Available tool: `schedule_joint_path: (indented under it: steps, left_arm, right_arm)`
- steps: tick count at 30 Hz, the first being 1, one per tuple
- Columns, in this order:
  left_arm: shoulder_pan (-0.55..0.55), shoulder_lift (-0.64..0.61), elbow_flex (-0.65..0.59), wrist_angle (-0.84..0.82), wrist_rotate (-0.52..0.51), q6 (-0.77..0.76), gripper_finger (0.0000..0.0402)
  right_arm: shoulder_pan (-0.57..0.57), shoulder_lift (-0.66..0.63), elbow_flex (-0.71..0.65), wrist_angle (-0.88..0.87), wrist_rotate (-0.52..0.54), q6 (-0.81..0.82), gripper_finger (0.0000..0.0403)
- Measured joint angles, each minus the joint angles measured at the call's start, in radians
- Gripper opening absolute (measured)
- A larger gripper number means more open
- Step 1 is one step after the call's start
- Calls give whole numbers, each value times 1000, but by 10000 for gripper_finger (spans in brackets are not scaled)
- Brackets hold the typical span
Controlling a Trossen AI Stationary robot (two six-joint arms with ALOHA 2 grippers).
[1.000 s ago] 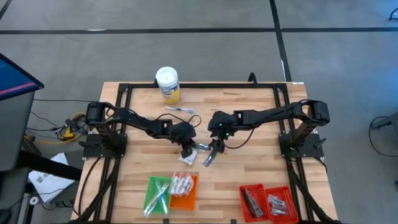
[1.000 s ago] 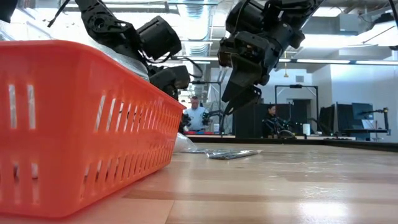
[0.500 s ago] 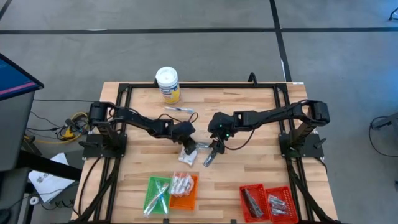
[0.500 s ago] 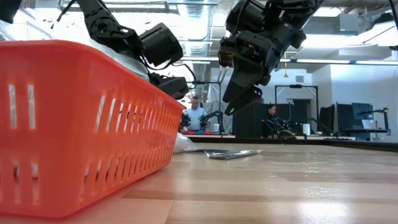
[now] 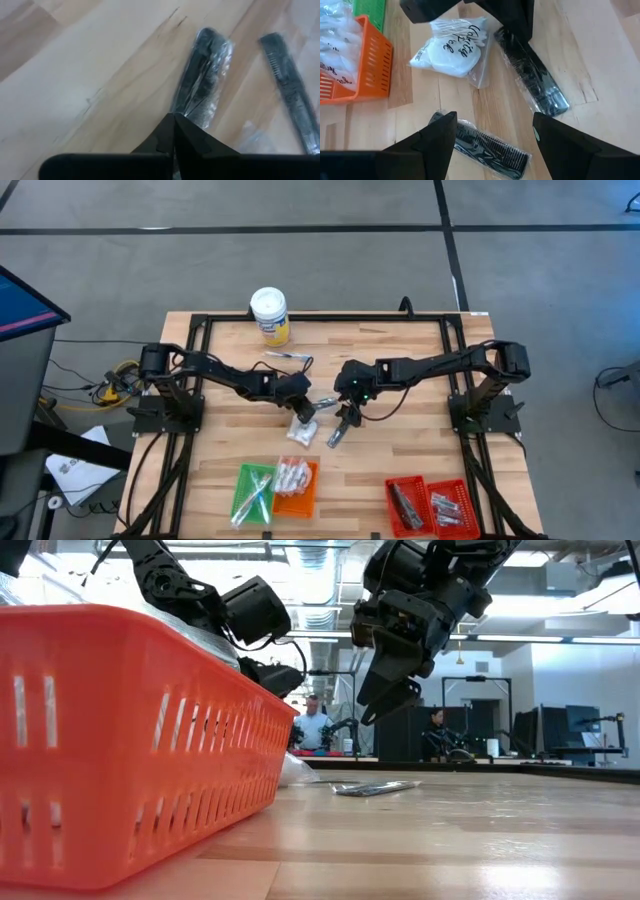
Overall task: Pick & Place Travel size toiletries
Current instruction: Put the black comb into the left red basket
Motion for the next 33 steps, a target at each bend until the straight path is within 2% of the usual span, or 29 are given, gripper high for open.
schedule_joint_path:
  steps: [3,8,16,21,25,28,33]
  left_arm:
    - [0,0,1,8,0,1,1]
    - [0,5,1,6,1,3,1]
    - [6,6,2,4,1,3,1]
    - [6,11,1,6,23,18,1]
    - [6,9,-19,21,39,18,1]
    - [6,7,-42,28,55,-1,1]
    - [4,7,-63,18,99,-5,1]
  right_arm:
    - [6,0,0,2,37,-59,255]
    - [34,0,0,18,199,-259,255]
    - [45,12,0,98,209,-397,255]
    - [51,89,1,132,208,-410,255]
    - [76,149,7,113,297,-421,255]
    - [95,166,18,117,341,-426,255]
    - [111,166,18,142,357,-449,255]
